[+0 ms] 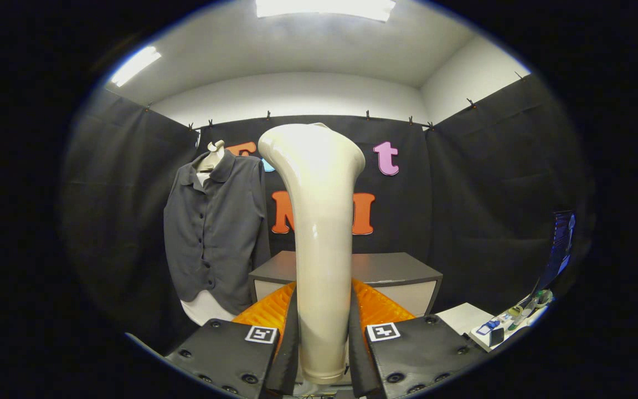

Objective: Iron the clothes twice with a garment steamer, once on the left side and once on the right side.

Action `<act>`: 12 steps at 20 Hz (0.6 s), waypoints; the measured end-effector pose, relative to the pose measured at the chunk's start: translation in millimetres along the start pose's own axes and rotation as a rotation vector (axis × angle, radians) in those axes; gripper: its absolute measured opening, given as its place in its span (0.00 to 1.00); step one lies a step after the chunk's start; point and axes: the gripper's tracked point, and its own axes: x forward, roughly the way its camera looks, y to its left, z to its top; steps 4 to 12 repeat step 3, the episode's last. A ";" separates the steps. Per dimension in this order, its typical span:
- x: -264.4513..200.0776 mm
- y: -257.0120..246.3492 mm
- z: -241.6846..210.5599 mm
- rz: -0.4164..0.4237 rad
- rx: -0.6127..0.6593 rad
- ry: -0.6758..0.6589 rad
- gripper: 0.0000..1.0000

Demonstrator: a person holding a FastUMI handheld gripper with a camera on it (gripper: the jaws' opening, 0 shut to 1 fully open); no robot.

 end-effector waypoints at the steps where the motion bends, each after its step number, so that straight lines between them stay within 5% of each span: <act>1: -0.6 1.6 -0.3 0.007 0.006 0.000 0.45; 12: -3.1 7.6 -0.4 0.027 0.022 0.003 0.45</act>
